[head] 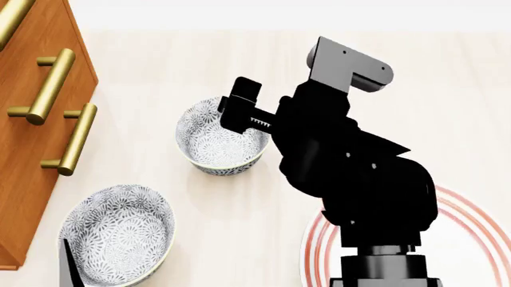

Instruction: Pick up the bowl and put it in the front on the plate.

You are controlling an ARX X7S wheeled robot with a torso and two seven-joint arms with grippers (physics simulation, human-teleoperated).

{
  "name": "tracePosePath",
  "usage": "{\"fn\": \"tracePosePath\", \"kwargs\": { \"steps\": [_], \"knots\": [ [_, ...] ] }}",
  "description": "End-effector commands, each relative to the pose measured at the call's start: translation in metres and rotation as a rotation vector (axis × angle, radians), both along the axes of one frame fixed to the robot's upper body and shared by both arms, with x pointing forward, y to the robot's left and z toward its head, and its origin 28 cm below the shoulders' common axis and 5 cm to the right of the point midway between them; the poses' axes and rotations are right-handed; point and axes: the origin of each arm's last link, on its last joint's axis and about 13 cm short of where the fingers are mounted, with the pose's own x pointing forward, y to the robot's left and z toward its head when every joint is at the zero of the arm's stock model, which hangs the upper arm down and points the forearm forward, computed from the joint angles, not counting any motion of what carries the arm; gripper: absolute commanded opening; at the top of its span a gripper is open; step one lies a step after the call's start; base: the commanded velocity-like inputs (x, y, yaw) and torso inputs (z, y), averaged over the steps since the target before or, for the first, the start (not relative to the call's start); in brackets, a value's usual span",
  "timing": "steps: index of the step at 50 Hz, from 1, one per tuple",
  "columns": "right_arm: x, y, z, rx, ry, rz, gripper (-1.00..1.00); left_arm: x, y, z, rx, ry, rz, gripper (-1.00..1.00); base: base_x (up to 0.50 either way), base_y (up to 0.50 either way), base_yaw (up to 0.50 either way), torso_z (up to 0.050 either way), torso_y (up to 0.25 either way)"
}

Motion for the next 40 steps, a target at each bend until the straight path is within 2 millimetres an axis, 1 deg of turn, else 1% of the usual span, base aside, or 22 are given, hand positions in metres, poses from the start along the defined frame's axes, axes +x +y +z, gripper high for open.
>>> {"fn": "tracePosePath", "kwargs": {
  "steps": [1,8,14,21,29,34,40],
  "knots": [
    [0.003,0.005,-0.003,0.057,0.065,-0.019,1.00,0.000,0.000,-0.001,0.001,0.002,-0.002,1.00,0.00,0.00,0.00,0.000,0.000],
    [0.003,0.007,-0.005,0.071,0.077,-0.021,1.00,0.000,0.000,0.000,0.001,0.003,-0.003,1.00,0.00,0.00,0.00,0.000,0.000],
    [0.005,0.006,-0.002,0.097,0.089,-0.032,1.00,0.001,0.000,-0.001,-0.001,0.006,-0.001,1.00,0.00,0.00,0.00,0.000,0.000],
    [0.003,0.008,-0.008,0.090,0.103,-0.036,1.00,0.001,0.000,-0.001,-0.005,0.011,0.003,1.00,0.00,0.00,0.00,0.000,0.000],
    [0.003,0.010,-0.009,0.084,0.104,-0.028,1.00,0.001,0.001,-0.001,-0.007,0.013,0.005,1.00,0.00,0.00,0.00,0.000,0.000],
    [0.003,0.012,-0.015,0.077,0.115,-0.023,1.00,0.001,0.000,-0.001,-0.007,0.015,0.003,1.00,0.00,0.00,0.00,0.000,0.000],
    [0.004,0.014,-0.015,0.069,0.108,-0.017,1.00,0.001,0.000,-0.001,-0.006,0.015,0.000,1.00,0.00,0.00,0.00,0.000,0.000]
  ]
}}
